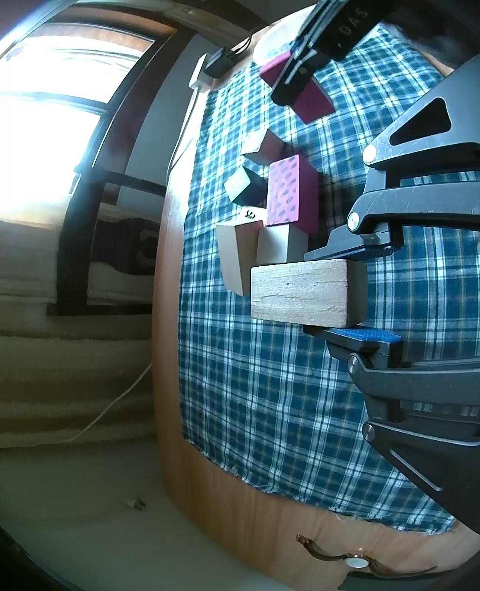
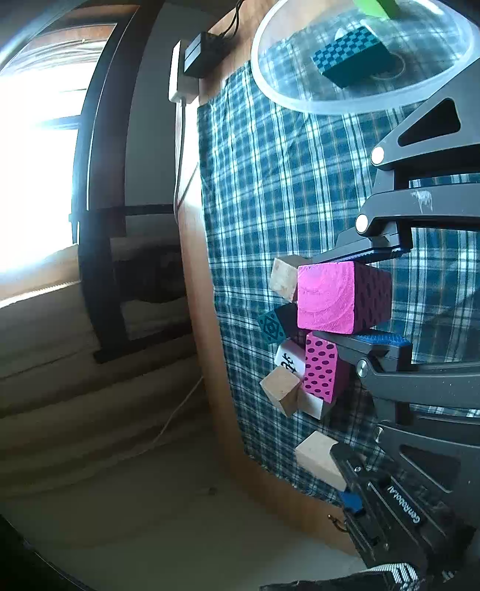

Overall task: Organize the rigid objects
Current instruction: 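Carry the pink dotted cube into the bowl and release it with the right gripper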

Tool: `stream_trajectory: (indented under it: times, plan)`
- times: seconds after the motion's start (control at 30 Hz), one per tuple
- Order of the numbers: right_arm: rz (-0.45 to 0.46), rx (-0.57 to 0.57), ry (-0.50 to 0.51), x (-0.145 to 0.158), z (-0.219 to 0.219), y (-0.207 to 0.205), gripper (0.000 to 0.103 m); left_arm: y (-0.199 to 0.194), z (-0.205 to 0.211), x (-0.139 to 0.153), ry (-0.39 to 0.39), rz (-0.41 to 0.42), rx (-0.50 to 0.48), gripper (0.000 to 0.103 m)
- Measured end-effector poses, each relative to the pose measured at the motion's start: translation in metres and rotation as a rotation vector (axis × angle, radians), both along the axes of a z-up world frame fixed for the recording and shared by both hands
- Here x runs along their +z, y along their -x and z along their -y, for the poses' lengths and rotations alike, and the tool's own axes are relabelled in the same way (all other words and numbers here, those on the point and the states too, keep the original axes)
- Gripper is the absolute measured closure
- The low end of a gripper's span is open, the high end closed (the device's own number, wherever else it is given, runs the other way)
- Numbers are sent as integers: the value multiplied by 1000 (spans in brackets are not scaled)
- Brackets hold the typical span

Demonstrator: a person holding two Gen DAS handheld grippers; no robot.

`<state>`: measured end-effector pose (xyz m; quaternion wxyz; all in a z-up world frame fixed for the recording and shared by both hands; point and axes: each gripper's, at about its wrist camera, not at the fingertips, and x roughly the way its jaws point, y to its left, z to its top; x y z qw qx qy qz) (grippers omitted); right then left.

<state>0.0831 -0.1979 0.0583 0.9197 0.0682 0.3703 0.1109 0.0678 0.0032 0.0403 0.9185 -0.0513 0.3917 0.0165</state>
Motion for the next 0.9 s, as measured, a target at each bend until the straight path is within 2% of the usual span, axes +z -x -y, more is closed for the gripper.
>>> stream_trajectory:
  times: [0.5, 0.9]
  plan:
    - [68, -92, -48, 19, 36, 9, 71, 0, 5, -1, -23, -10, -24, 72]
    - [97, -212, -97, 26, 86, 14, 71, 1, 13, -1, -46, -15, -48, 72]
